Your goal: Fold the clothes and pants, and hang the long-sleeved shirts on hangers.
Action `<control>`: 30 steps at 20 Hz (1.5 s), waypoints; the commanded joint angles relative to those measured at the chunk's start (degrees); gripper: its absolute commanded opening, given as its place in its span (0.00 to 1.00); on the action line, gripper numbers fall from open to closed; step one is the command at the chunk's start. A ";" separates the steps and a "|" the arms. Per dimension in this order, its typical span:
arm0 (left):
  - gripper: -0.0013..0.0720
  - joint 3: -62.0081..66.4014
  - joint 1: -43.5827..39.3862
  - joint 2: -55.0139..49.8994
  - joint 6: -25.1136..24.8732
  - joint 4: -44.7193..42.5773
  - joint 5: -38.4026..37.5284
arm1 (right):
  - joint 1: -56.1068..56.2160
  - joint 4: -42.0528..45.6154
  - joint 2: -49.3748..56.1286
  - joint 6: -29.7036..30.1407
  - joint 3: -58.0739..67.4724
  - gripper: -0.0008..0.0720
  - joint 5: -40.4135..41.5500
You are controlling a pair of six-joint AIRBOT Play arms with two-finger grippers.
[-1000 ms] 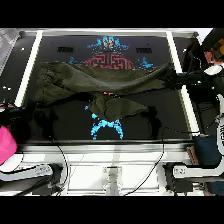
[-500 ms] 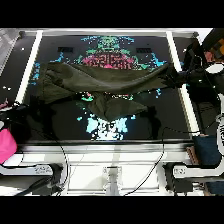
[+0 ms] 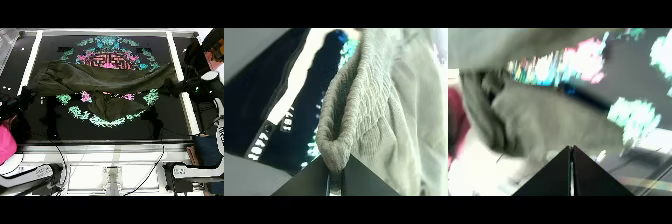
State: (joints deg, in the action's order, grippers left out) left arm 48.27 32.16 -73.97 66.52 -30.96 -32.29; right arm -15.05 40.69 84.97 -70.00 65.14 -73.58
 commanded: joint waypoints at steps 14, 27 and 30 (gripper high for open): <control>0.07 0.04 -0.42 16.35 15.61 -40.17 -9.51 | 5.92 -20.72 -3.96 -3.06 -26.51 0.49 22.99; 0.07 0.04 -0.39 14.78 14.27 -40.17 -8.61 | 14.67 -23.85 -3.98 -3.02 -26.51 0.04 38.80; 0.07 0.07 -0.33 13.42 11.91 -40.17 -3.72 | 13.68 -20.98 -6.93 -2.99 -26.51 0.02 38.07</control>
State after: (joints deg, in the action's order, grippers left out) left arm 48.29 31.77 -59.51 80.03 -71.16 -39.81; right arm -1.61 17.50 80.05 -73.06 38.63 -36.82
